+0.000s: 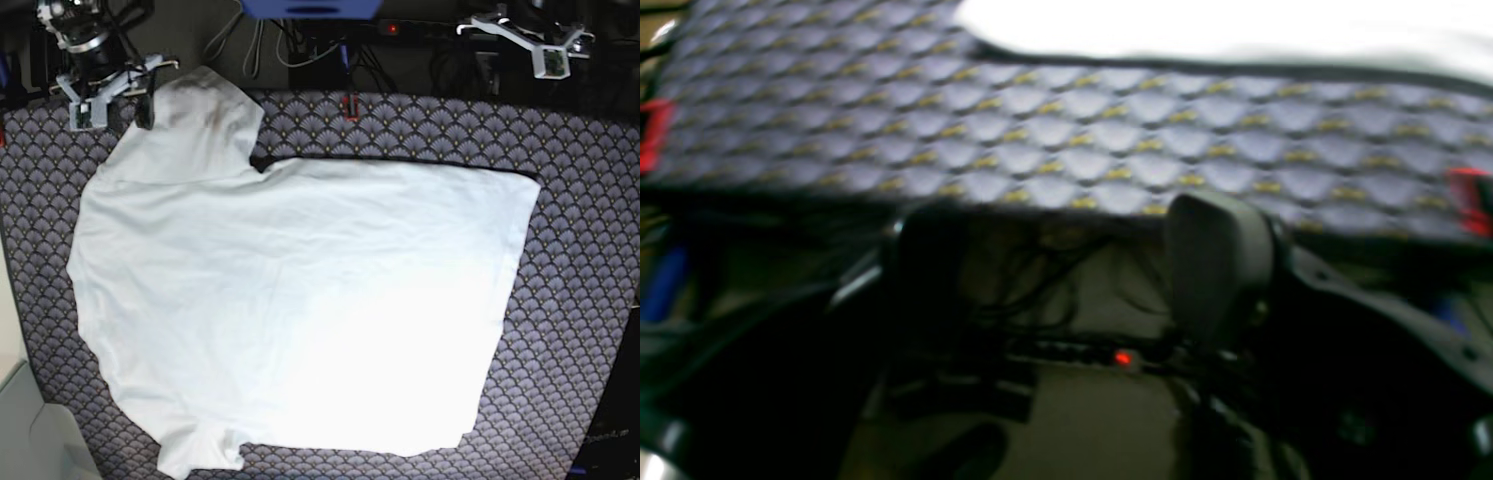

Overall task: Fold the T-shirt properly
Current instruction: 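Move both grippers down to the shirt's collar-side edge and grasp it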

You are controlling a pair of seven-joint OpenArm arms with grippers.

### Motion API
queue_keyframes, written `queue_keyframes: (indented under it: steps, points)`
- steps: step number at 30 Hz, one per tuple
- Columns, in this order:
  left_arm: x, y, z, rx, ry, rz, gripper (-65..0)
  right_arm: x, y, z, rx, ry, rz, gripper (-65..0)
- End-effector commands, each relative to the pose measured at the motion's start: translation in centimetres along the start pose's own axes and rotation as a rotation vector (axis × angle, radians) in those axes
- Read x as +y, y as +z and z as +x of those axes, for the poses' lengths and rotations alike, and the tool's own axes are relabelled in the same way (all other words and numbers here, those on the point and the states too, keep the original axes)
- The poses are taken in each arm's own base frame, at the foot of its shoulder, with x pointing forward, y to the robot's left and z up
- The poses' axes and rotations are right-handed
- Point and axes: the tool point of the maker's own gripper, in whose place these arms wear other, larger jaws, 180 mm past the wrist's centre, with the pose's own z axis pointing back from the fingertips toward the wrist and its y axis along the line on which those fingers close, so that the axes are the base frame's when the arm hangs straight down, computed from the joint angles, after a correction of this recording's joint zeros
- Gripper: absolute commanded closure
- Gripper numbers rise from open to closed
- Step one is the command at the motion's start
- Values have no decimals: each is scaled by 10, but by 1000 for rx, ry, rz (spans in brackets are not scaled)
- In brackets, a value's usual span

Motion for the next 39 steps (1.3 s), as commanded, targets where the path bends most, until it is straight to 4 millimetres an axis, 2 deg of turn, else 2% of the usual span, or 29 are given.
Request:
queue_keyframes:
  steps: [1,4,7,13,19,22,26,29,33,36,39]
  points:
    - [3,1,12,-43,-7,4,-496,-2,1,12,-37,-9,15,-288]
    - [13,2,13,-47,-19,32,-496,-6,-1,18,-36,-20,58,-288]
    - [21,2,15,-52,-26,52,-496,-16,-6,16,-17,-46,49,-288]
    - [36,3,18,-58,-41,92,-496,-26,-17,-23,74,-107,38,-288]
    - [48,5,22,-67,-53,126,-496,-28,-20,-45,126,-140,35,-288]
    - [51,4,23,-71,-55,132,-496,-16,-24,-58,160,-151,68,-288]
    - [51,4,25,-76,-55,133,-496,-1,-27,-60,168,-152,107,-288]
    - [59,5,27,-83,-58,160,-496,14,-28,-64,178,-156,143,-288]
    - [70,3,35,-110,-48,203,-496,17,-29,-64,176,-160,146,-283]
    - [77,-3,48,-151,-43,224,-496,17,-29,-63,175,-160,146,-219]
    - [76,-11,61,-196,-31,228,-498,17,-29,-63,175,-160,146,-109]
